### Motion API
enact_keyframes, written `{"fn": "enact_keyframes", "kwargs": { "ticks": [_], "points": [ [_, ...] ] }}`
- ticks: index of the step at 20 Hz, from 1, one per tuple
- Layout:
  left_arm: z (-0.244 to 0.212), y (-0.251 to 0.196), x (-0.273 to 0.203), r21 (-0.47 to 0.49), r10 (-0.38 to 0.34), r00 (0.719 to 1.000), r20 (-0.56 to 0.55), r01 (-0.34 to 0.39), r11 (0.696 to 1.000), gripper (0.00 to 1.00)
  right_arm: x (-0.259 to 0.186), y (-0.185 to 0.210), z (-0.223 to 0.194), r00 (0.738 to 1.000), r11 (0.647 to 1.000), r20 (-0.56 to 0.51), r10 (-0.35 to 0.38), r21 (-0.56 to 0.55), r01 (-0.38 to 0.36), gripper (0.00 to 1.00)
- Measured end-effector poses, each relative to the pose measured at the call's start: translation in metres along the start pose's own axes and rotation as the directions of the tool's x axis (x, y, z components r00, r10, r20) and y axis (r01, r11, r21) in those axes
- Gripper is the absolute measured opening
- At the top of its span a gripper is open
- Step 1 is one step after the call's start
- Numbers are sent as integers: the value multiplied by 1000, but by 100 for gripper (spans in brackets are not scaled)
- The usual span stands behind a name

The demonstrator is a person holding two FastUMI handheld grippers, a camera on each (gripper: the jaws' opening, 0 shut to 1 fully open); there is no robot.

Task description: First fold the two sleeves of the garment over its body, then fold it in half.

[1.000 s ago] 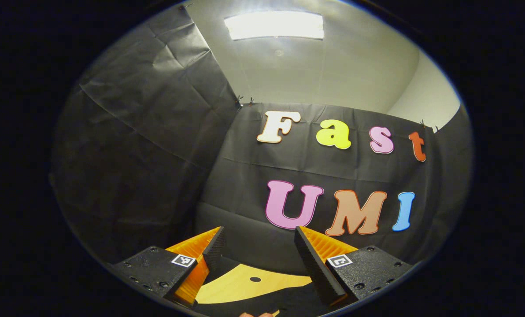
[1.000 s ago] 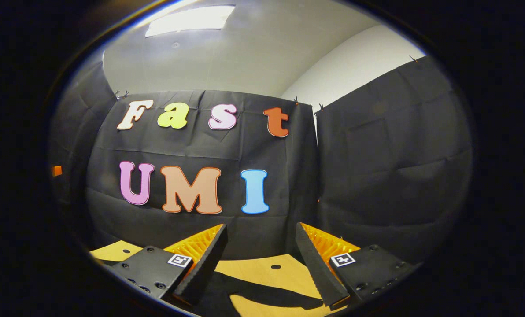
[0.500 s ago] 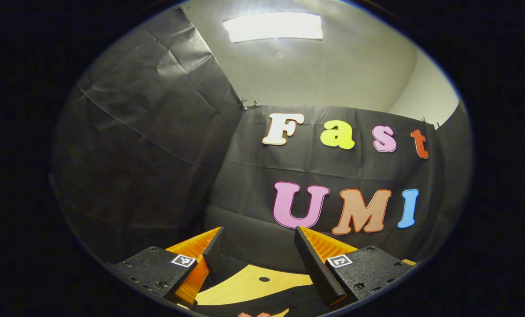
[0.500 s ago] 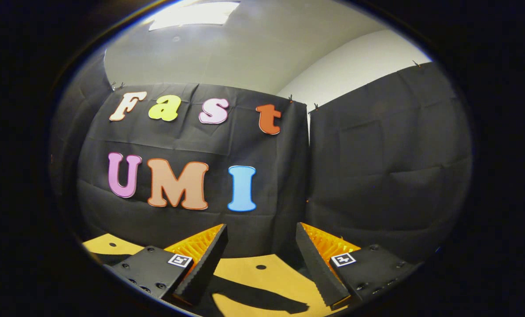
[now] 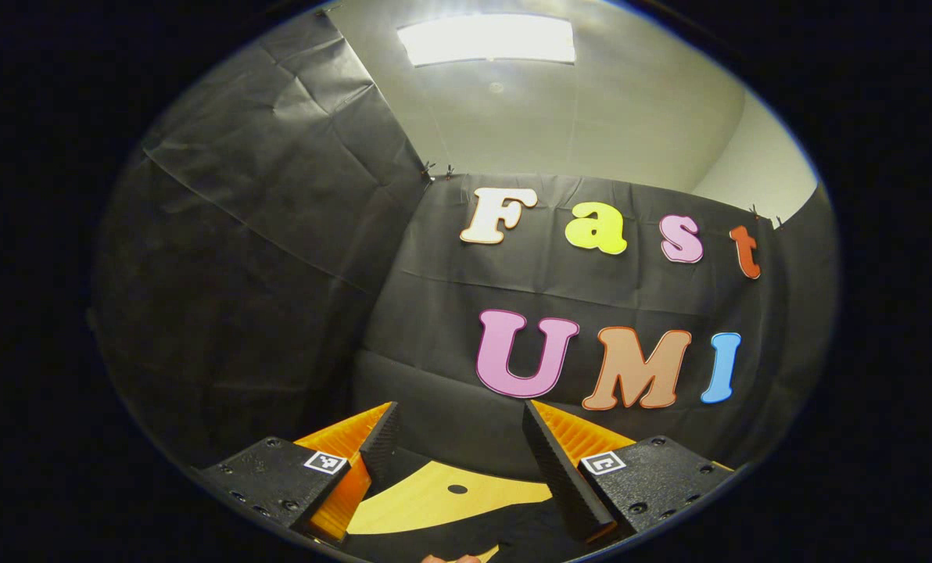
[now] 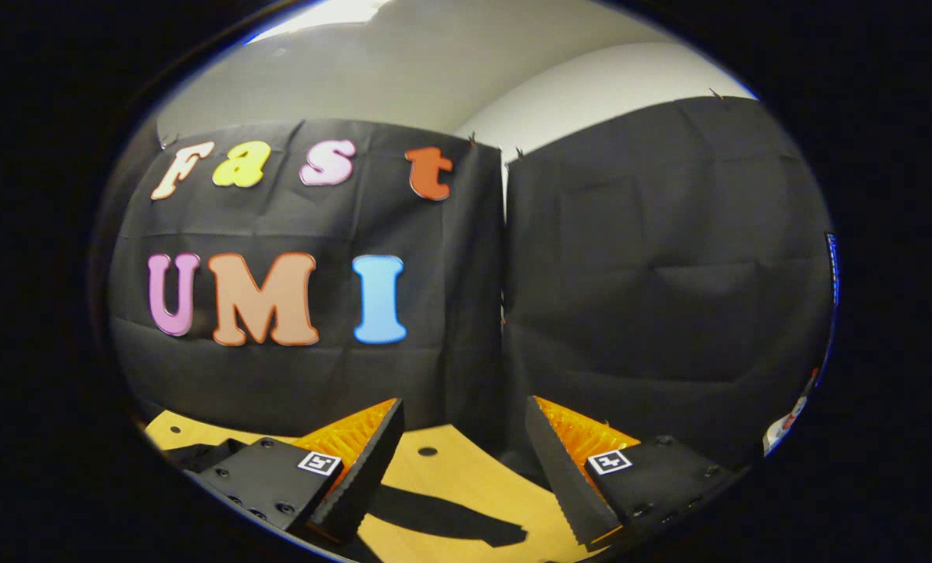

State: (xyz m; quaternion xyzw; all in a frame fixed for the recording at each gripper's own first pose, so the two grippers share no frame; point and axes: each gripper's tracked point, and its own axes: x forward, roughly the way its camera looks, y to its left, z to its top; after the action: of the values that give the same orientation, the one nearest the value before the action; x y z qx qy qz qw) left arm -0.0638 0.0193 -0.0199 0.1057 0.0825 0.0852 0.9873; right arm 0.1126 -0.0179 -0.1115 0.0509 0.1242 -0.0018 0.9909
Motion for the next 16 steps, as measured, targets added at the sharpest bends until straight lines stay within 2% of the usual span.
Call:
{"fn": "enact_keyframes", "kwargs": {
  "ticks": [1, 3, 5, 6, 8, 11, 14, 15, 16],
  "points": [
    [-1, -1, 0, 2, 4, 1000, 2, -4, 1000, 90, 7, -1, -23, 998, 1000, -55, 3, 26, -1, 98],
    [-2, 1, 1, 12, 22, 1000, 3, -22, 1000, 92, 22, -3, -61, 990, 997, -143, 11, 79, 0, 99],
    [-4, 4, 1, 20, 44, 999, 0, -44, 999, 92, 44, -10, -108, 970, 994, -243, -1, 105, 28, 99],
    [-7, 5, 1, 23, 53, 999, -6, -53, 998, 90, 53, -13, -136, 953, 994, -302, -12, 104, 46, 99],
    [-13, 8, 1, 33, 78, 997, -27, -77, 996, 92, 71, -21, -183, 917, 995, -397, -40, 69, 73, 98],
    [-13, 15, -2, 52, 130, 991, -37, -128, 990, 90, 97, -27, -252, 843, 994, -530, -89, 4, 108, 98],
    [-9, 18, -7, 93, 161, 987, -28, -158, 983, 90, 114, -31, -303, 775, 990, -615, -144, -77, 122, 99],
    [-6, 19, -7, 114, 169, 985, -23, -165, 980, 90, 117, -31, -317, 758, 989, -635, -146, -78, 125, 94],
    [-4, 18, -8, 137, 175, 984, -18, -171, 976, 92, 118, -33, -329, 738, 989, -659, -146, -75, 128, 99]
  ]
}}
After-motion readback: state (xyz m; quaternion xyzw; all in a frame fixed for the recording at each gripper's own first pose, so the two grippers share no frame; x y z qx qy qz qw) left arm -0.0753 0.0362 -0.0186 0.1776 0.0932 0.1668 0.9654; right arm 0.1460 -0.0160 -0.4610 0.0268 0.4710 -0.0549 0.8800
